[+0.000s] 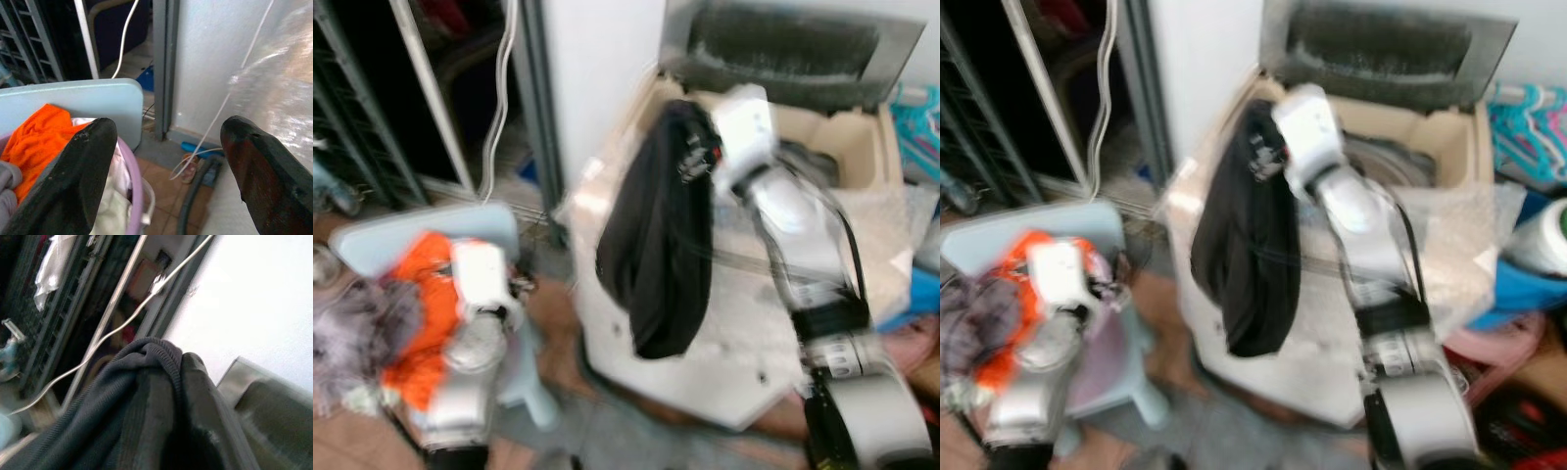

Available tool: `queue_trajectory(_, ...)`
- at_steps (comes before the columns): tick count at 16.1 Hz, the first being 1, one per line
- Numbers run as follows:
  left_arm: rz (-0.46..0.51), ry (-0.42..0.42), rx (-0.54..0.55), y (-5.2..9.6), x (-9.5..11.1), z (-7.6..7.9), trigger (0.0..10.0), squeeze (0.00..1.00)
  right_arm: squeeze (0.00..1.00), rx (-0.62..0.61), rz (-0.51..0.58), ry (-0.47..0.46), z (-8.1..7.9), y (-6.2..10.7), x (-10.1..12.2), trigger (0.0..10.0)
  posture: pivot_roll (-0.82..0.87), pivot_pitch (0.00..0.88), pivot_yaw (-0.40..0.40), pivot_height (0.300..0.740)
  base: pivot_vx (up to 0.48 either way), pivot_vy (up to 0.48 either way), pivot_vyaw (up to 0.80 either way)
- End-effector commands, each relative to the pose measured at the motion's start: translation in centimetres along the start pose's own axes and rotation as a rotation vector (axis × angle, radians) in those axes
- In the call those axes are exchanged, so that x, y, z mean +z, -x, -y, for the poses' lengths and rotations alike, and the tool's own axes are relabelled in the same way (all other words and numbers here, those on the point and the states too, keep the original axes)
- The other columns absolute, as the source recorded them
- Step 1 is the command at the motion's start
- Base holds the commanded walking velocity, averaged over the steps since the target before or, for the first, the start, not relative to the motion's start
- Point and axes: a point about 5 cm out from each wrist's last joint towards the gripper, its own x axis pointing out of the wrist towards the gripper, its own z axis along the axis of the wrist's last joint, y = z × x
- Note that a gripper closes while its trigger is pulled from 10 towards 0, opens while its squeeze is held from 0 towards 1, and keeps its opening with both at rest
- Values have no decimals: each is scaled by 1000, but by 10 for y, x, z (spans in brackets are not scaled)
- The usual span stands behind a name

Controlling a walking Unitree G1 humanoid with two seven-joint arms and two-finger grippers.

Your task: Clothes washing

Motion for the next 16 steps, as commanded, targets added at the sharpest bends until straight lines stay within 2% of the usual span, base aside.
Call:
queue_trajectory(1, -3, 9, -22, -2, 1, 9, 10000, 0, 0, -33, 1, 86, 27, -4, 7, 10000, -37, 0, 6, 740, 0, 0, 0)
queue_trajectory(2, -5, 10, -23, -2, 1, 9, 10000, 0, 0, -135, 19, 129, 56, -15, 22, 10000, -38, 0, 6, 740, 0, 0, 0)
queue_trajectory(3, -6, 10, -23, -2, 0, 9, 10000, 0, 0, -275, 46, 127, 86, -21, 41, 10000, -37, 0, 5, 740, 0, 0, 0)
queue_trajectory(4, -7, 11, -23, -3, 0, 10, 10000, 0, 0, -472, 91, 86, 123, -21, 65, 10000, -32, 0, -1, 740, 0, 0, 0)
queue_trajectory(5, -6, 12, -20, -2, 0, 10, 10000, 0, 0, -579, 109, 118, 141, -18, 78, 10000, -30, 0, -3, 740, 0, 0, 0)
queue_trajectory(6, -6, 14, -15, -2, 0, 10, 10000, 0, 0, -646, 118, 179, 151, -14, 86, 10000, -26, 0, -7, 740, 0, 0, 0)
queue_trajectory(7, -7, 15, -4, -1, 0, 10, 10000, 0, 0, -707, 103, 222, 157, -8, 85, 10000, -23, 0, -12, 740, 0, 0, 0)
queue_trajectory(8, -10, 20, 3, -1, -1, 8, 10000, 0, 0, -671, 53, 215, 151, -8, 70, 10000, -23, 0, -13, 740, 0, 0, 0)
queue_trajectory(9, -12, 22, 4, 0, -1, 8, 10000, 0, 0, -589, -20, 195, 136, -10, 46, 10000, -22, 0, -13, 740, 0, 0, 0)
queue_trajectory(10, -13, 22, -1, 0, -1, 9, 10000, 0, 0, -509, -73, 150, 120, -9, 24, 10000, -22, 0, -12, 740, 0, 0, 0)
queue_trajectory(11, -14, 20, -3, 0, -2, 10, 10000, 0, 0, -366, -158, 63, 94, -10, -7, 10000, -26, 0, -8, 740, 0, 0, 0)
queue_trajectory(12, -15, 20, -3, -1, -2, 9, 10000, 0, 357, -321, -182, 35, 86, -10, -15, 10000, -26, 0, -8, 740, 0, 0, 0)
queue_trajectory(13, -17, 17, -7, -1, -2, 10, 10000, 0, 1000, -249, -206, 8, 70, -1, -30, 10000, -32, 0, -3, 740, 0, 0, 0)
queue_trajectory(16, -16, 15, -9, -3, -1, 12, 10000, 0, 1000, -220, -187, -21, 68, 7, -32, 10000, -37, 0, 0, 740, 0, 0, 0)
